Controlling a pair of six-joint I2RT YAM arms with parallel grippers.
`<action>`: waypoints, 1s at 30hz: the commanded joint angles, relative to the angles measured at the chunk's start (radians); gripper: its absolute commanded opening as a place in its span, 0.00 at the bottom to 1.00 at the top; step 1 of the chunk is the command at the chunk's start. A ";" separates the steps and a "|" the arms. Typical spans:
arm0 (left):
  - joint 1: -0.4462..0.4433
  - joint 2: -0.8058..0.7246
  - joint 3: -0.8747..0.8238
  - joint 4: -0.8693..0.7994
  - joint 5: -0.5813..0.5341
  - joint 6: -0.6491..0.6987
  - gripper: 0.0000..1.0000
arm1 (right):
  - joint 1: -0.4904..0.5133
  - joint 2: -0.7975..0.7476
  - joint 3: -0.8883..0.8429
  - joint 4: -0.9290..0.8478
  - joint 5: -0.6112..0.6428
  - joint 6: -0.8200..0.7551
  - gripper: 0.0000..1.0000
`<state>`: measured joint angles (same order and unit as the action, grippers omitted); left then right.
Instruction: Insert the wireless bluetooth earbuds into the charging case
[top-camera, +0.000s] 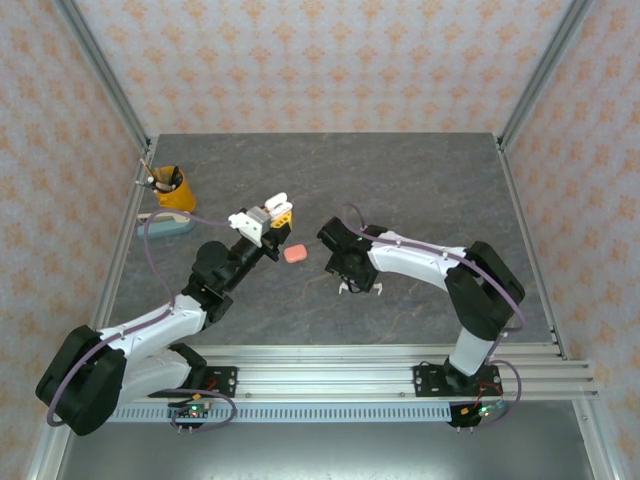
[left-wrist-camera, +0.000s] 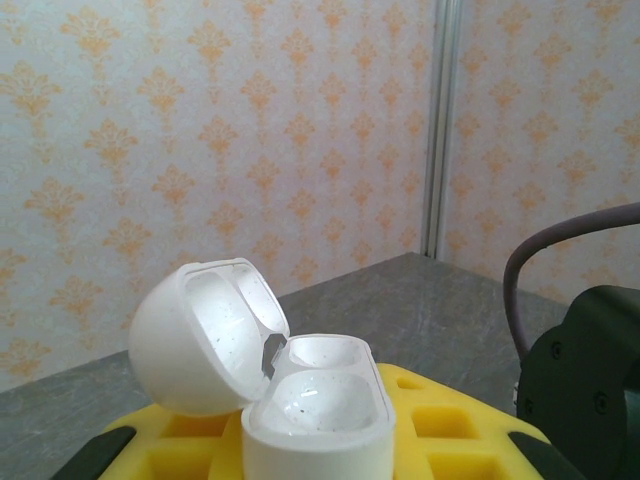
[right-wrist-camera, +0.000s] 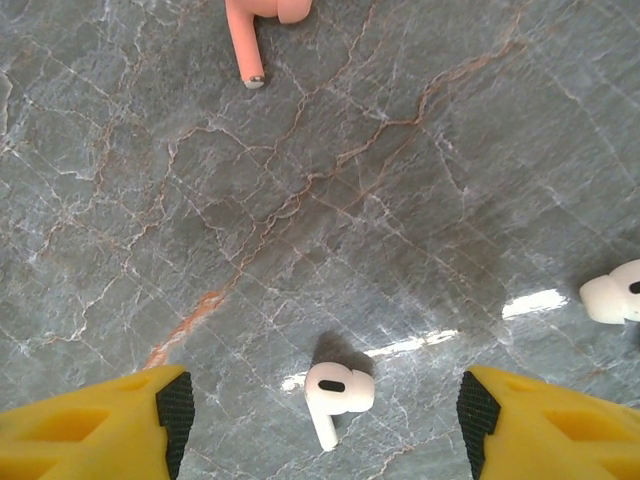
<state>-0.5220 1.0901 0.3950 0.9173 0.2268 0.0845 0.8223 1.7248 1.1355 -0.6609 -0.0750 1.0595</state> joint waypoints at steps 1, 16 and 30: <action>0.000 0.003 0.039 0.071 -0.035 0.034 0.00 | 0.010 0.020 0.026 -0.026 0.025 0.034 0.71; 0.000 0.003 0.044 0.063 -0.023 0.029 0.00 | 0.032 0.055 -0.002 0.015 -0.013 0.048 0.65; 0.000 0.003 0.047 0.058 -0.020 0.027 0.00 | 0.042 0.086 -0.008 0.022 -0.029 0.064 0.58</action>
<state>-0.5220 1.0912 0.4103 0.9321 0.2195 0.0994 0.8543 1.7973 1.1378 -0.6361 -0.1093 1.1049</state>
